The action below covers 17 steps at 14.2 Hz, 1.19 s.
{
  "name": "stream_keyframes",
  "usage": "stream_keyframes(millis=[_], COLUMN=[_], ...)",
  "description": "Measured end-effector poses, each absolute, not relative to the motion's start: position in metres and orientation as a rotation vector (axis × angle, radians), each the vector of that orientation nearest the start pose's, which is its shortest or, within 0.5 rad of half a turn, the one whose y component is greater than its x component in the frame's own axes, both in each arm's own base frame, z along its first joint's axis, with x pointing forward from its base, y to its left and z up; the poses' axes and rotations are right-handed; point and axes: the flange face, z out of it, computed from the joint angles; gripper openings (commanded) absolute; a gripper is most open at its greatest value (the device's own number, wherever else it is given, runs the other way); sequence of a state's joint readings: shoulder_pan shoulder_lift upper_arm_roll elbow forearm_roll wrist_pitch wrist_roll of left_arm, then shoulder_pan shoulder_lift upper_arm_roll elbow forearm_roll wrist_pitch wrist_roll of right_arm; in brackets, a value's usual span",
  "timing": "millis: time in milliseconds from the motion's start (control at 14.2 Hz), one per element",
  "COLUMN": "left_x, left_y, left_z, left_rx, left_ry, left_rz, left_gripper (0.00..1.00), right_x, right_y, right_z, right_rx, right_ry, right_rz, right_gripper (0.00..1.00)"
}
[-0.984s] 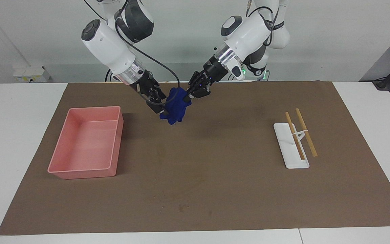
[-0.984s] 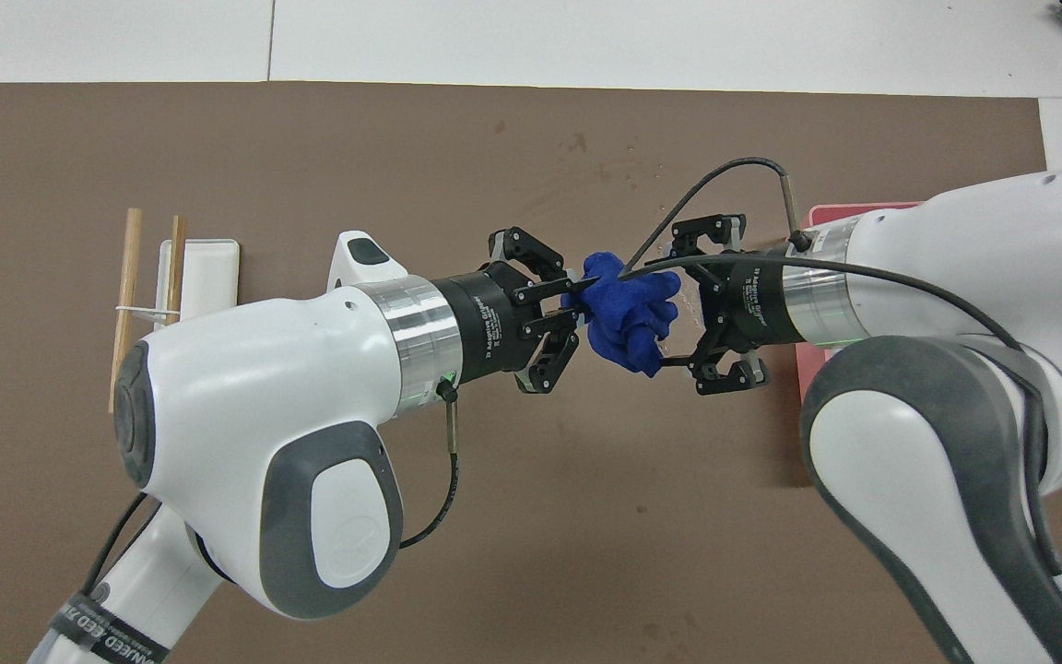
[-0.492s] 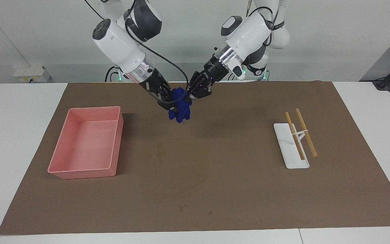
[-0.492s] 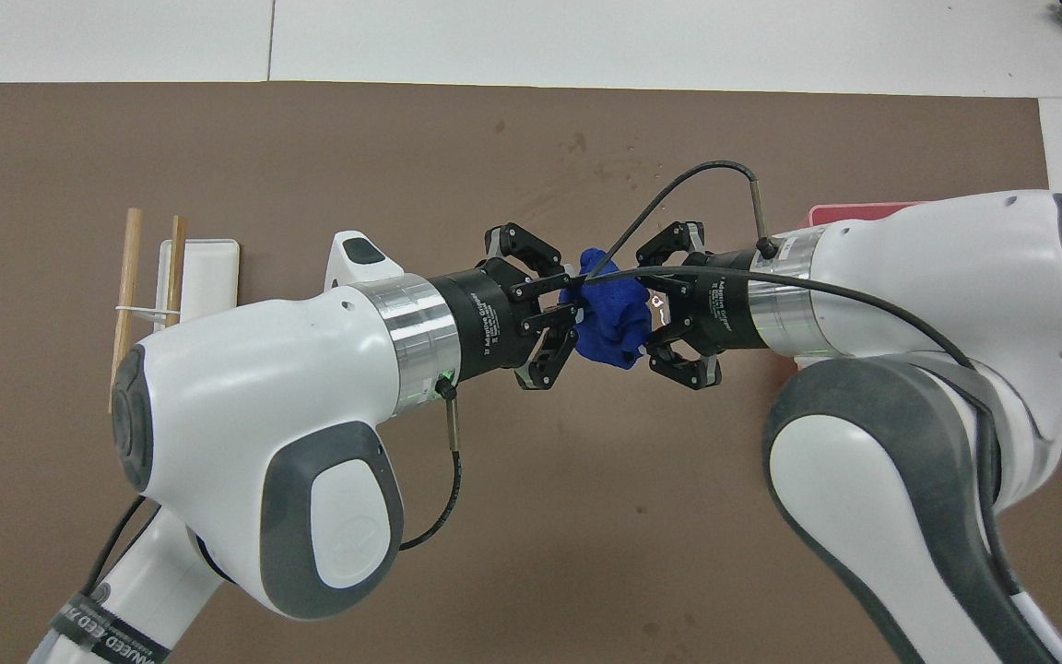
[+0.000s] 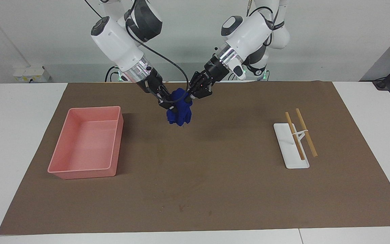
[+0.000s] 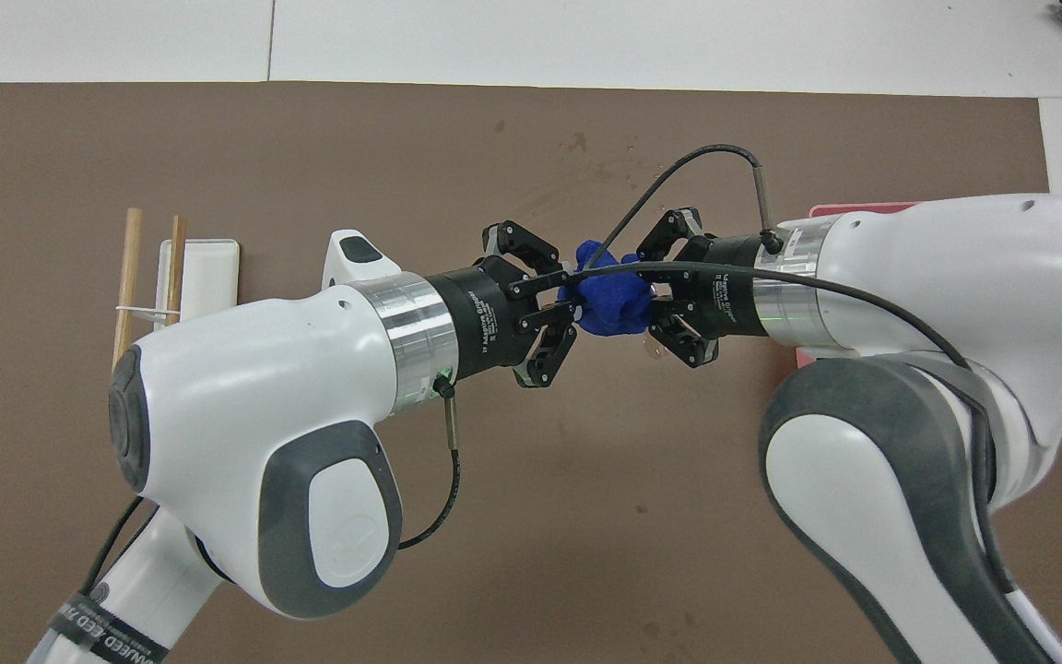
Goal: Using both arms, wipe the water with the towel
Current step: 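Pull the cloth with the right gripper while the left gripper releases, then wipe the cloth over the water spill with the right gripper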
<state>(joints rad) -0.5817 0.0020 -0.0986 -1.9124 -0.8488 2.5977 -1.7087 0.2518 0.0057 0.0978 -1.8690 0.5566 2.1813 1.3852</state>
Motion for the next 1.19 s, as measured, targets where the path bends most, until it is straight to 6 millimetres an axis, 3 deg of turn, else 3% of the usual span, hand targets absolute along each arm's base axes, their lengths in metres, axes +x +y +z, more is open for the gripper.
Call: stream_keyframes(millis=[351, 492, 632, 773, 984, 1195], left_x=[0.487, 0.504, 0.524, 0.535, 0.542, 0.550], left_y=[-0.361, -0.335, -0.295, -0.269, -0.248, -0.211], left_z=[0.564, 0.561, 0.556, 0.557, 0.554, 0.548], left_rx=[1.558, 1.575, 1.666, 1.829, 2.070, 2.406], left_ry=[1.651, 1.685, 1.710, 1.629, 1.446, 1.182], left_rz=[-0.451, -0.419, -0.343, -0.203, -0.041, 0.080], left_gripper=[1.00, 1.00, 1.00, 1.00, 1.00, 1.00], right_x=[0.561, 0.569, 0.581, 0.597, 0.623, 0.642], right_y=[0.216, 0.211, 0.202, 0.195, 0.191, 0.183], right_z=[0.543, 0.539, 0.527, 0.506, 0.462, 0.417], right_rx=[-2.138, -2.171, -2.211, -2.242, -2.323, -2.385], right_ry=[1.365, 1.290, 1.207, 1.140, 1.028, 0.956], right_rz=[0.107, 0.034, -0.045, -0.131, -0.246, -0.316], right_gripper=[0.00, 0.00, 0.00, 0.00, 0.00, 0.00])
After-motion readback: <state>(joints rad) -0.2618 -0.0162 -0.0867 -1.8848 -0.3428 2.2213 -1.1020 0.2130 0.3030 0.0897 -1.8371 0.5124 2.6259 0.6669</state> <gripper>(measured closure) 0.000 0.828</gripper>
